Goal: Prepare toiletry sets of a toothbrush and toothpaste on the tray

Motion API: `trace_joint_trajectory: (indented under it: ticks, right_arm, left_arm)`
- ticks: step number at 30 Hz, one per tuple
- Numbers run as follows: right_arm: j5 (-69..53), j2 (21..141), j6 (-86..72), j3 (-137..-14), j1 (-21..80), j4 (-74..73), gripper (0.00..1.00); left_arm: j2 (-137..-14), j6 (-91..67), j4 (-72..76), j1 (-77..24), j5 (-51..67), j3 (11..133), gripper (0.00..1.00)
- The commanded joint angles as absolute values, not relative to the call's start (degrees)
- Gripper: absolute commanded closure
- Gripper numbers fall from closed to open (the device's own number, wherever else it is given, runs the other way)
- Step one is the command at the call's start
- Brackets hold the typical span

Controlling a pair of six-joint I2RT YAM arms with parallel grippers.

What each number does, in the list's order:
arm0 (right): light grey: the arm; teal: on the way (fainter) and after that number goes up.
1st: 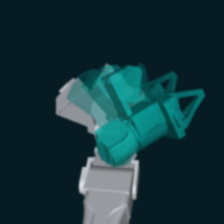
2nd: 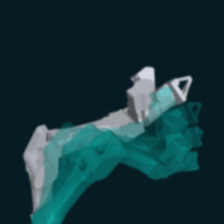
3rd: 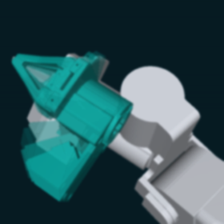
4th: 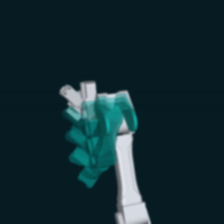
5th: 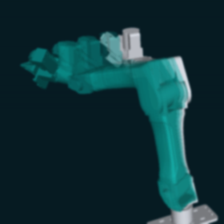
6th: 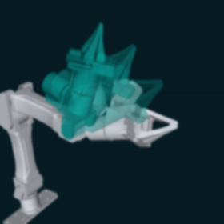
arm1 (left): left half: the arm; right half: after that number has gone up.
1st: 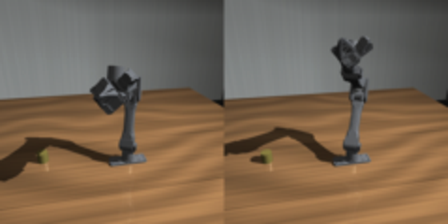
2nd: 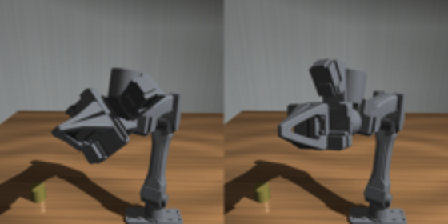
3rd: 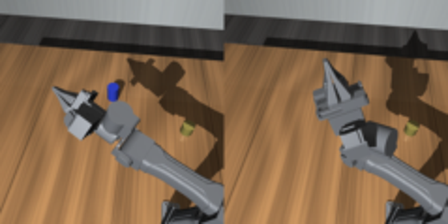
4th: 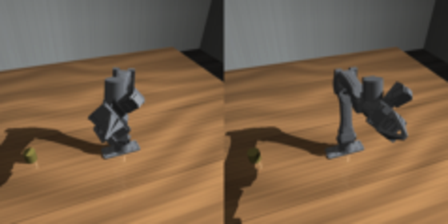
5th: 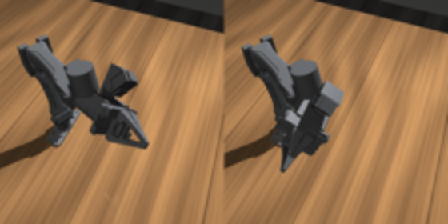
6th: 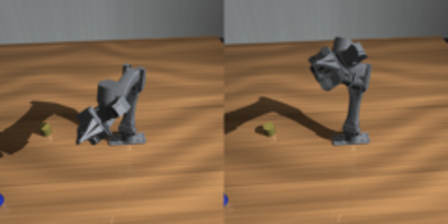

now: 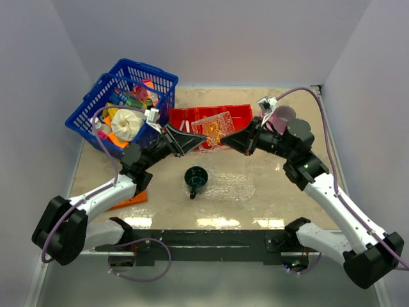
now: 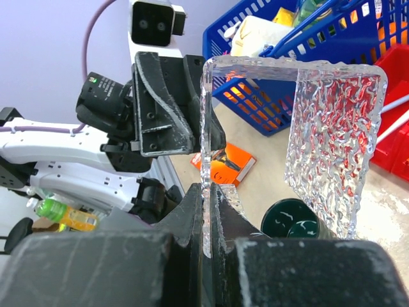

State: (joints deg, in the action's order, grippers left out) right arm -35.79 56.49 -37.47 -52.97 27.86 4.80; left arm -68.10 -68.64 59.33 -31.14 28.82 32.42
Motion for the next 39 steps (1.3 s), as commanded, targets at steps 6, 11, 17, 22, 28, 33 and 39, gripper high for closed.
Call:
trace_joint_trajectory:
  ticks: [6,11,17,22,28,33,39]
  right_arm:
    - [-35.08,55.46,-36.04,-52.82,27.95,4.75,1.00]
    - [-32.79,55.37,-34.10,-53.70,27.95,1.67,0.94]
    - [-25.41,54.58,-28.66,-58.70,27.86,-8.33,0.59]
    - [-17.06,54.40,-24.09,-63.80,27.86,-18.18,0.41]
    - [-8.62,56.16,-22.76,-67.06,27.86,-26.27,0.44]
    - [-5.71,56.78,-22.67,-67.06,27.95,-27.86,0.48]
    - [-4.83,57.57,-23.38,-66.71,28.30,-28.73,0.50]
  left_arm:
    - [-68.38,-70.58,67.86,-31.29,30.23,31.90,0.98]
    - [-68.03,-67.68,64.78,-31.29,30.32,32.08,1.00]
    - [-69.78,-65.22,62.76,-31.29,30.94,32.87,1.00]
    - [-71.36,-64.51,60.73,-31.38,31.20,33.49,1.00]
    - [-72.86,-64.25,60.29,-31.38,31.38,33.92,1.00]
    - [-74.27,-63.02,58.11,-33.13,29.98,35.24,1.00]
    - [-75.58,-60.65,55.72,-36.56,28.13,37.62,1.00]
